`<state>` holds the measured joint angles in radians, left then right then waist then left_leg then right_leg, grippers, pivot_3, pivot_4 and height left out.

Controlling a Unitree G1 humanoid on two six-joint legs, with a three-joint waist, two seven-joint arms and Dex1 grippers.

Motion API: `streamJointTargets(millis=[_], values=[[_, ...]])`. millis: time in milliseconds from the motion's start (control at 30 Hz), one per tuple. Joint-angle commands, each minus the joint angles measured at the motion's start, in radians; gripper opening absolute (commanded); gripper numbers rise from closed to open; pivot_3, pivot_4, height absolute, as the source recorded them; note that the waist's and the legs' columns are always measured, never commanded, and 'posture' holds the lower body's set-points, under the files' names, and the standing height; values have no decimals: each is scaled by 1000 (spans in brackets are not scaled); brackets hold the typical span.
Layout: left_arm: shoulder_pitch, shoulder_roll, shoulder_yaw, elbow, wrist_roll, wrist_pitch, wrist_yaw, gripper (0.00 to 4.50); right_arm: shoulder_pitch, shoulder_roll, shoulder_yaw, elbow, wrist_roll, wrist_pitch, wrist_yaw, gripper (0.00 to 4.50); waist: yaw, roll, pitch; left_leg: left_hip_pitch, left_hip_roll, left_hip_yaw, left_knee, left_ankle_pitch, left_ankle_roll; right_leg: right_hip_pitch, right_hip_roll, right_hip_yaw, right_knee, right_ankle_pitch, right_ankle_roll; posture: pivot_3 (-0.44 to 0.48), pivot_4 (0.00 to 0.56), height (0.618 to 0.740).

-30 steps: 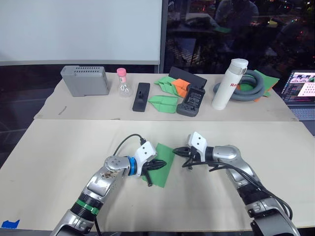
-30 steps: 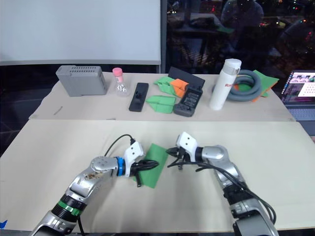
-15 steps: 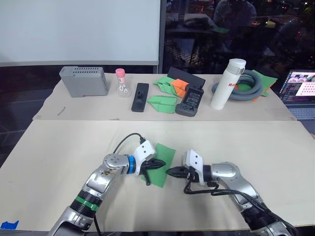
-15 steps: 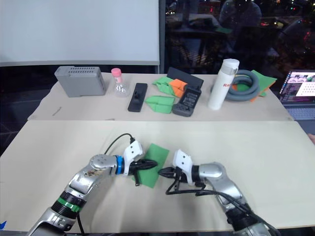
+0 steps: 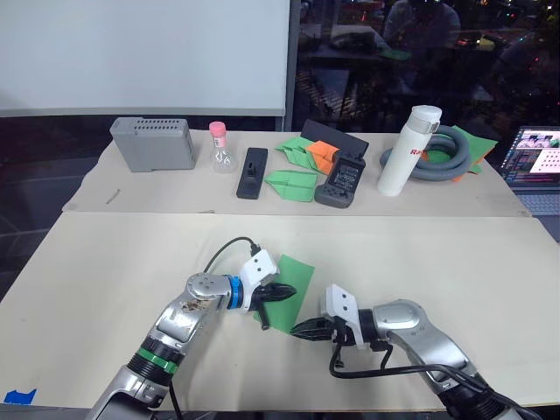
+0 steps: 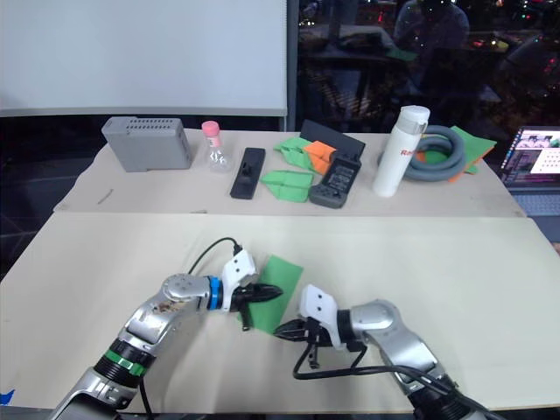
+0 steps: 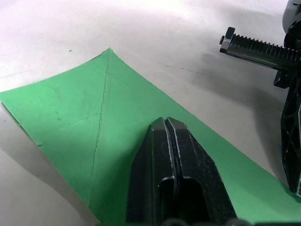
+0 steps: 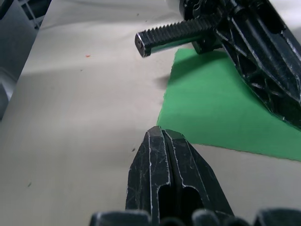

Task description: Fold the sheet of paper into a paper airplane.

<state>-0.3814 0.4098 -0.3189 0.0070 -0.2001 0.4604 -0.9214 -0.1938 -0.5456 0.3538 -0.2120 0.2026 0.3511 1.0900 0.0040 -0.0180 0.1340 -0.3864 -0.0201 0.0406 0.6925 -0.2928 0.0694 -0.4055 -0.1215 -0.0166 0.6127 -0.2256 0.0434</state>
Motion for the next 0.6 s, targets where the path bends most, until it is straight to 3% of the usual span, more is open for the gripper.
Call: streamJointTargets(millis=[33, 300, 467, 600], values=[[16, 24, 50, -27, -48, 52, -18, 0, -25, -39, -70, -77, 96, 95, 27, 12, 0, 0, 0, -1, 0, 0, 0, 0, 0, -1, 0, 0, 0, 0, 0, 0, 150, 740], [-16, 85, 241, -154, -245, 205, -36, 0, -35, -180, -190, -183, 263, 262, 79, 12, 8, -1, 3, -6, 1, 0, 1, 0, 0, -6, -2, 0, 1, 0, 0, 0, 150, 740], [-10, 137, 207, -77, -171, 137, -42, 0, -46, -224, -214, -165, 252, 259, 59, 12, 8, -1, 3, -8, -1, 1, 1, 1, -2, -8, 0, -1, 0, 0, 0, 0, 150, 740], [-28, 113, 159, 0, -129, 72, -49, 0, -49, -234, -223, -168, 247, 255, 36, 12, 10, -1, 4, -9, -1, 1, 2, 1, -2, -8, 1, -2, 0, 0, 0, 0, 150, 740]])
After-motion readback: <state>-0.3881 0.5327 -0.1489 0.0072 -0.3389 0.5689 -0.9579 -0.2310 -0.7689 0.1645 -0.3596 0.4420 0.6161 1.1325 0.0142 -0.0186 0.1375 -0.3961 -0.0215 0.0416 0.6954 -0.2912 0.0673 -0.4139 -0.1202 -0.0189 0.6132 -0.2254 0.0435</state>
